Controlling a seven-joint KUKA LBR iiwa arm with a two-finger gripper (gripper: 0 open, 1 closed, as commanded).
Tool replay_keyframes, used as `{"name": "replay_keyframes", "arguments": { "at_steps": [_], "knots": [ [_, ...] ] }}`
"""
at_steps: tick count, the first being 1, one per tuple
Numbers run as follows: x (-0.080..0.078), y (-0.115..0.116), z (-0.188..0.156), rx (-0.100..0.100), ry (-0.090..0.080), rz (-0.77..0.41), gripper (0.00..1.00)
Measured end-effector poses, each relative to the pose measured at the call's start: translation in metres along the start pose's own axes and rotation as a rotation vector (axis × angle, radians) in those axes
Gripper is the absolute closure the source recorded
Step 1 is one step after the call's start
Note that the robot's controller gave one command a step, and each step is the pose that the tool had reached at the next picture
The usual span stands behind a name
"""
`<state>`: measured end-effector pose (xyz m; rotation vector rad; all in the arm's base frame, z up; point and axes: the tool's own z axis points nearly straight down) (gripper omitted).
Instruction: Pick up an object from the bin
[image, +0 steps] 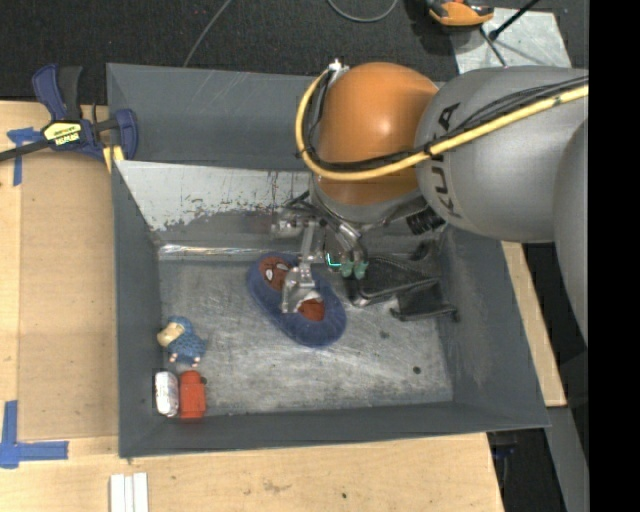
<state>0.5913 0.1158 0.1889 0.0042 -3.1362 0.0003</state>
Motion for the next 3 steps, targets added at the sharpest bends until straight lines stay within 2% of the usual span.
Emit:
{"name": "replay_keyframes", "arguments": {
  "at_steps": [1, 2, 3],
  "knots": [
    [-0.017, -0.023, 0.112, -0.010, -0.018, 0.227, 0.00],
    [-0.010, -0.028, 0.087, -0.004, -0.011, 0.552, 0.00],
    [-0.012, -0.037, 0.087, -0.005, -0.014, 0.729, 0.00]
  ]
}}
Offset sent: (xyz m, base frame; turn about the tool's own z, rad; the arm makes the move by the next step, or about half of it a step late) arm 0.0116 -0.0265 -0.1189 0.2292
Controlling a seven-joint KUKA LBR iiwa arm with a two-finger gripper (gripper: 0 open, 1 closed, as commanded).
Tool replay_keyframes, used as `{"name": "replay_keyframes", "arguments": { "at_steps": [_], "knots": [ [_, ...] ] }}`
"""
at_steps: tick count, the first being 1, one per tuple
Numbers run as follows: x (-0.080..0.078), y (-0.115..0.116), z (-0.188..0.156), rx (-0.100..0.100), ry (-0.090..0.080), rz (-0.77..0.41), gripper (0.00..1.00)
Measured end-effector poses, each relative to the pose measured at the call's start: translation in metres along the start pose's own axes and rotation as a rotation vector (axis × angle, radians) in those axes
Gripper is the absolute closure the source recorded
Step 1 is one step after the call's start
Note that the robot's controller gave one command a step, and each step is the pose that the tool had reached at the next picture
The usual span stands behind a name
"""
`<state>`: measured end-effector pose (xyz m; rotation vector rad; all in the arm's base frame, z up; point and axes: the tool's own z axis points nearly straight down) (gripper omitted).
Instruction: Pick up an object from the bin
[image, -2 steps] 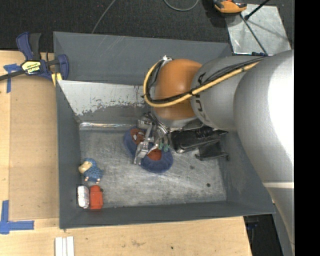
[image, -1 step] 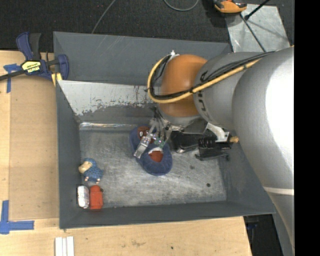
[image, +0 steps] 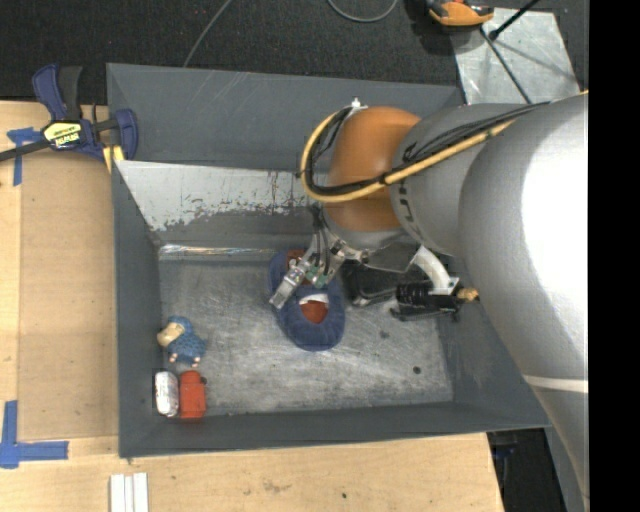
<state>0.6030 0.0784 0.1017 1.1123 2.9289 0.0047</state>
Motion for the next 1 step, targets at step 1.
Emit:
{"name": "replay_keyframes", "arguments": {
  "at_steps": [1],
  "knots": [
    [0.0019, 0.0023, 0.0229, -0.014, -0.011, 0.171, 0.00]
  ]
}}
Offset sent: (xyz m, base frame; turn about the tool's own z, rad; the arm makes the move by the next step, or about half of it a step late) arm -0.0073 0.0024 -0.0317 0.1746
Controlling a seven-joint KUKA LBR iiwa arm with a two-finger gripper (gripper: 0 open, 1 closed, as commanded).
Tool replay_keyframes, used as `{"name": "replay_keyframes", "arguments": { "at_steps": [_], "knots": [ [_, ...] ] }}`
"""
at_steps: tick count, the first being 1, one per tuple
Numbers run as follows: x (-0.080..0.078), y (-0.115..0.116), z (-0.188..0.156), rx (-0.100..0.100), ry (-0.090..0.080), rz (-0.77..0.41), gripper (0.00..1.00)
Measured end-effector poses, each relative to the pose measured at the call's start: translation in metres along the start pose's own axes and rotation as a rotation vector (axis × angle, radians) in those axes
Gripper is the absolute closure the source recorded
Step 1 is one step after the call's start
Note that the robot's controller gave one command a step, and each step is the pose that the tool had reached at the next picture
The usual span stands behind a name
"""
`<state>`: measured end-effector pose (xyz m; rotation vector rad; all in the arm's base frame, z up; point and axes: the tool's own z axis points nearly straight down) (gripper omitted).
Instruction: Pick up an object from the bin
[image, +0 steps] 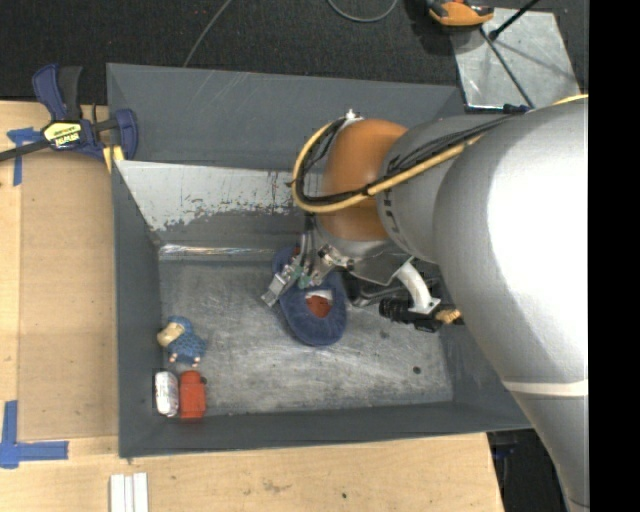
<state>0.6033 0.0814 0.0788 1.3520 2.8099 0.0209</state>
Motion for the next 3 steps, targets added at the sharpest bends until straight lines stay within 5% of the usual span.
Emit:
{"name": "replay_keyframes", "arguments": {
  "at_steps": [1, 2, 3],
  "knots": [
    [-0.001, -0.009, 0.000, -0.001, 0.002, 0.332, 0.00],
    [-0.005, -0.010, -0.002, -0.002, -0.006, 0.333, 1.00],
    [-0.008, -0.006, -0.110, 0.016, 0.007, 0.330, 1.00]
  ]
}}
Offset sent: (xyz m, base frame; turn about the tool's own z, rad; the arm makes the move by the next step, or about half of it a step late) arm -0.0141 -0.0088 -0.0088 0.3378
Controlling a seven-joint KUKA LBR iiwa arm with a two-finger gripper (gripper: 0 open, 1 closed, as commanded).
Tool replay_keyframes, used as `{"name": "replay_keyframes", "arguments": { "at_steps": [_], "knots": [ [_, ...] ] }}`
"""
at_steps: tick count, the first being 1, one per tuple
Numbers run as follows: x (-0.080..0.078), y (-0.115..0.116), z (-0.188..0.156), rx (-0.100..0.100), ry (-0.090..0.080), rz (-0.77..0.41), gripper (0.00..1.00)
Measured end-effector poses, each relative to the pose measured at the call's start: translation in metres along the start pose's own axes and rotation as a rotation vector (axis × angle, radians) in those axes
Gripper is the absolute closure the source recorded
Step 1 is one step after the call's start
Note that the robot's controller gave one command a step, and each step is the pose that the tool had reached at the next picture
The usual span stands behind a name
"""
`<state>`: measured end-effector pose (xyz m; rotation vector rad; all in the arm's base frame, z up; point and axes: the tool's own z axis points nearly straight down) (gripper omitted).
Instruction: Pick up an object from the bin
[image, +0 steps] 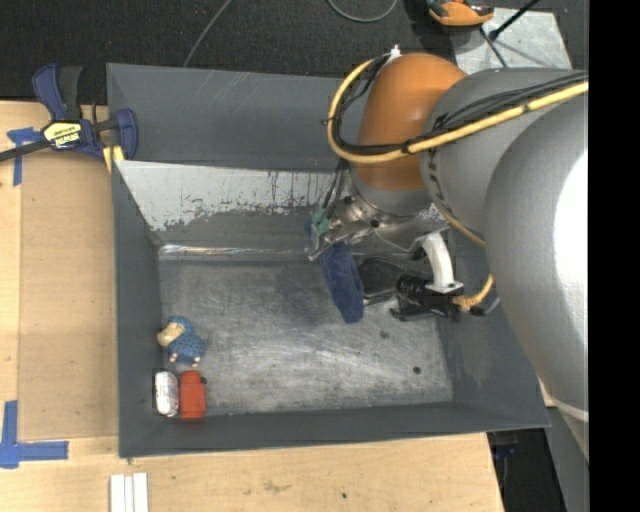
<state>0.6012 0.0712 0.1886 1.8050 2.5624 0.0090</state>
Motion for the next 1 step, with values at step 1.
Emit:
{"name": "replay_keyframes", "arguments": {
  "at_steps": [1],
  "knots": [
    [-0.0005, 0.0006, -0.0071, 0.006, 0.001, -0.004, 1.00]
  ]
}}
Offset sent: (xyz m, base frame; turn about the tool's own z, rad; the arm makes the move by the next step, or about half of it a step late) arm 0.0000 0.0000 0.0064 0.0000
